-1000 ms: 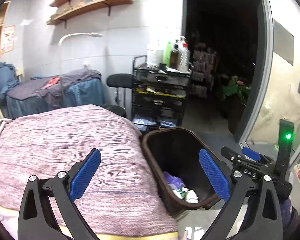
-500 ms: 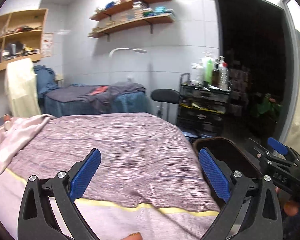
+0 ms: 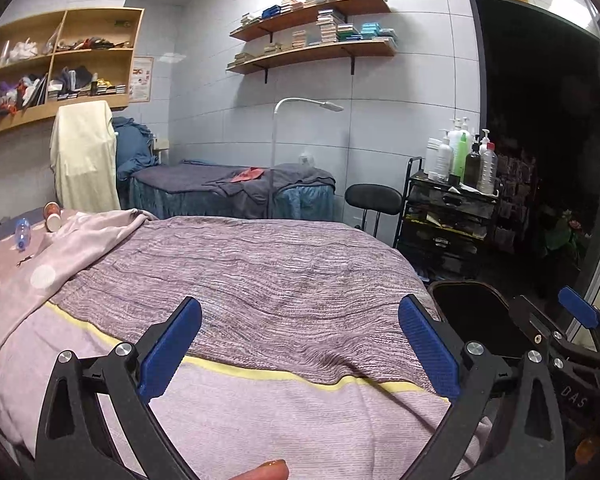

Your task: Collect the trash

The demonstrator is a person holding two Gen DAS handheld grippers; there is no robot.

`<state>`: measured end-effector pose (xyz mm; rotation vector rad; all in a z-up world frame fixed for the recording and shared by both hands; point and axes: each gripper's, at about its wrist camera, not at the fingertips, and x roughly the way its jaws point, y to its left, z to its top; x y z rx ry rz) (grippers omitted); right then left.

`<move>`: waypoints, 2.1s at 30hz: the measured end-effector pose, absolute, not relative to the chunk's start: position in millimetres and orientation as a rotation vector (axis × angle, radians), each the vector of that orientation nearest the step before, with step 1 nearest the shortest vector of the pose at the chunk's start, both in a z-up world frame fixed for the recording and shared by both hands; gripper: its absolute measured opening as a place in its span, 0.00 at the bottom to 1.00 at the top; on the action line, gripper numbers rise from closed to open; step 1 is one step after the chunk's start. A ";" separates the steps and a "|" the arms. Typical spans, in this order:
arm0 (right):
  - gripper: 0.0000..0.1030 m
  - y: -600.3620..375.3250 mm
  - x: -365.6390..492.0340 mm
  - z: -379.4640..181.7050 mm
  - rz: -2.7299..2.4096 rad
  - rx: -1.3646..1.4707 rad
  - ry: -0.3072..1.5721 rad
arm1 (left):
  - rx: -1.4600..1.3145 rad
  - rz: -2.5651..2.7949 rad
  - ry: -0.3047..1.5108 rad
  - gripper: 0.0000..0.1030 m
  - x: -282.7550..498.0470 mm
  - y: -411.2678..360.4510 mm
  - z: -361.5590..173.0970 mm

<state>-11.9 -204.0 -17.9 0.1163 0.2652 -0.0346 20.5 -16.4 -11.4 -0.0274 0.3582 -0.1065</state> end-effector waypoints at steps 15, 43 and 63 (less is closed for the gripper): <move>0.94 -205.3 -24.7 -11.0 -0.064 0.136 0.243 | -0.052 -0.100 0.343 0.94 14.9 -8.9 -9.4; 0.94 -210.9 -21.0 -10.5 -0.080 0.141 0.253 | -0.058 -0.107 0.342 0.94 14.3 -11.0 -6.8; 0.94 -213.0 -21.3 -12.1 -0.086 0.145 0.258 | -0.057 -0.114 0.349 0.94 14.2 -9.5 -7.6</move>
